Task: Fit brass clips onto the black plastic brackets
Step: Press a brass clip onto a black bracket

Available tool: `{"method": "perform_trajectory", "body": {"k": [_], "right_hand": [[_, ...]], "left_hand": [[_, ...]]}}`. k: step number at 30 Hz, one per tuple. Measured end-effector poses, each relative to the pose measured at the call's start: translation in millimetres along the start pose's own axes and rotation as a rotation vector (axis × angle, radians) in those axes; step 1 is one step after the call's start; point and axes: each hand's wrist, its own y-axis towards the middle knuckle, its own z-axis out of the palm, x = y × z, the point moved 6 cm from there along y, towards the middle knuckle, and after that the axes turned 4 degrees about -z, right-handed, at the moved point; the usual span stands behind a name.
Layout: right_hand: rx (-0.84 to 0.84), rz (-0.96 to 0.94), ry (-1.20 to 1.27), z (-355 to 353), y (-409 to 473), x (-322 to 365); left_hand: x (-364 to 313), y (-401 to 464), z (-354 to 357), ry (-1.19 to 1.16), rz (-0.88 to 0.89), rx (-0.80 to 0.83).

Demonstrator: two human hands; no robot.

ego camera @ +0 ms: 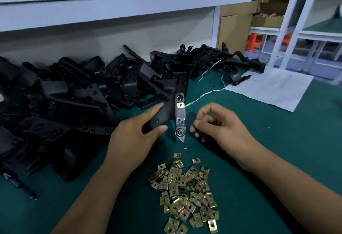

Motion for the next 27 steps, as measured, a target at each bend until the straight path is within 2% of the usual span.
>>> {"method": "perform_trajectory", "body": {"k": [4,11,27], "right_hand": [[-0.052,-0.065,0.235,11.4,-0.2,7.4],[-0.019,0.042,0.403,13.3,0.0,2.8],[0.015,0.060,0.382,13.9,-1.3,2.8]], "left_hand": [[-2.7,-0.4,-1.0,-0.031,0.026,-0.014],[-4.5,0.7,-1.5,0.025,0.049,-0.037],[-6.2,-0.2,-1.7,0.010,0.070,-0.044]]}}
